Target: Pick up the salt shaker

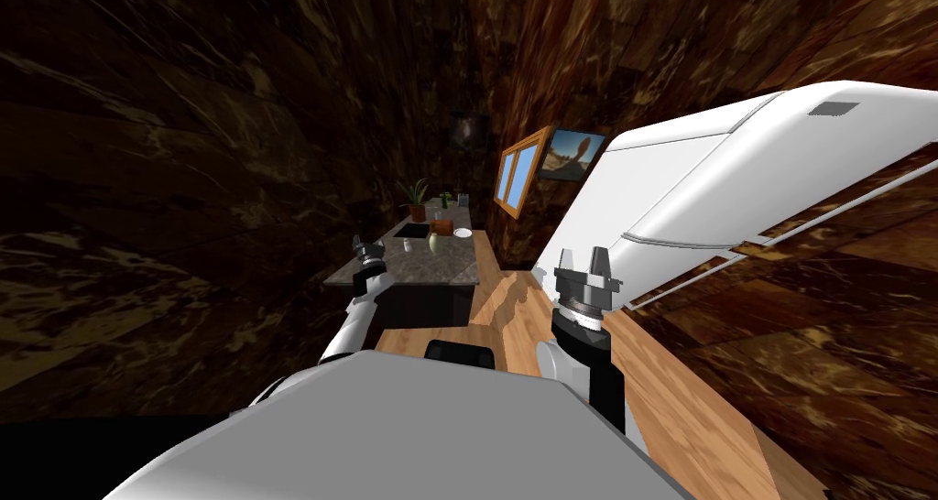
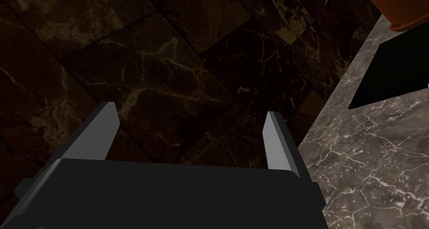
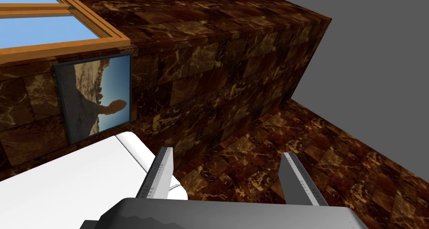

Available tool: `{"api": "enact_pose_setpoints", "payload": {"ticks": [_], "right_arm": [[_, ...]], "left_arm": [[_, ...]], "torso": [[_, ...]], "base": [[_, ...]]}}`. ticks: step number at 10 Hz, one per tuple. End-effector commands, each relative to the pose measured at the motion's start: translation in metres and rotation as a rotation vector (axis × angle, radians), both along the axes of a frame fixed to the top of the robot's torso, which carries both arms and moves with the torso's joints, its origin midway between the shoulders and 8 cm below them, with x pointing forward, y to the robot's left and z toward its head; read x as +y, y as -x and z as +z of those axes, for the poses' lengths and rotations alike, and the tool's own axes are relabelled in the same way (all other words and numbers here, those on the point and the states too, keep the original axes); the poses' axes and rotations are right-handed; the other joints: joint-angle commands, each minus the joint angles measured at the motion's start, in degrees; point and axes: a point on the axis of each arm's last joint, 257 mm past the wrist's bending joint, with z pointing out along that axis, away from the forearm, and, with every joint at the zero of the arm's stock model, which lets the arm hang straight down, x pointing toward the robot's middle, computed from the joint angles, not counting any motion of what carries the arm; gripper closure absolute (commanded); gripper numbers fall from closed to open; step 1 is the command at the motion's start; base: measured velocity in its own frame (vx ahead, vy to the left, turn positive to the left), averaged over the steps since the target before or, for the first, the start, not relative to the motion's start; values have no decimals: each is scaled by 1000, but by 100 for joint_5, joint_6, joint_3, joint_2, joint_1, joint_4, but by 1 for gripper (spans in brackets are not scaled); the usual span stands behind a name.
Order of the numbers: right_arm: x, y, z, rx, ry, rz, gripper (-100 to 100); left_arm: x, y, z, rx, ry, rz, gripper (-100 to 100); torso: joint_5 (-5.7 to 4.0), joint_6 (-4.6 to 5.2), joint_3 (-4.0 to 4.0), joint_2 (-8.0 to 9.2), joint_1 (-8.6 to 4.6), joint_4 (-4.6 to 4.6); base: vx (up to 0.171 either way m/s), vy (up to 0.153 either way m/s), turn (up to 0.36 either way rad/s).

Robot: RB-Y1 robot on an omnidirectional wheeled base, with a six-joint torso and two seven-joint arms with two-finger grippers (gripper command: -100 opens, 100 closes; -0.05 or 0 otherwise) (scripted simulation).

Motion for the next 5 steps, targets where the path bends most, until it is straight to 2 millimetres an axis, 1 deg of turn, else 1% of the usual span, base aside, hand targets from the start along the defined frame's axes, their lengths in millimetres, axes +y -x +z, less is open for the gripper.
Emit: {"api": "enact_pose_setpoints", "payload": {"ticks": [1, 2, 3, 4, 5], "right_arm": [[0, 0, 0, 0, 0, 0, 0], [0, 0, 0, 0, 0, 0, 0], [0, 0, 0, 0, 0, 0, 0], [0, 0, 0, 0, 0, 0, 0], [0, 0, 0, 0, 0, 0, 0]], "left_arm": [[15, -5, -2, -24, 62, 22, -100], [17, -6, -14, -2, 73, 25, -100], [28, -10, -9, -43, 128, 42, -100], [29, -10, -25, -14, 142, 47, -100], [40, -14, -25, -47, 202, 65, -100]], "torso": [[0, 0, 0, 0, 0, 0], [-1, 3, -1, -2, -5, 0], [-1, 1, -1, -2, -5, 0], [-2, 2, -1, -2, -10, 0], [-2, 0, -1, -1, -8, 0]], "base": [[7, -36, -51], [9, -37, -37], [7, -51, -57], [7, -47, -32], [12, -57, -59]]}}
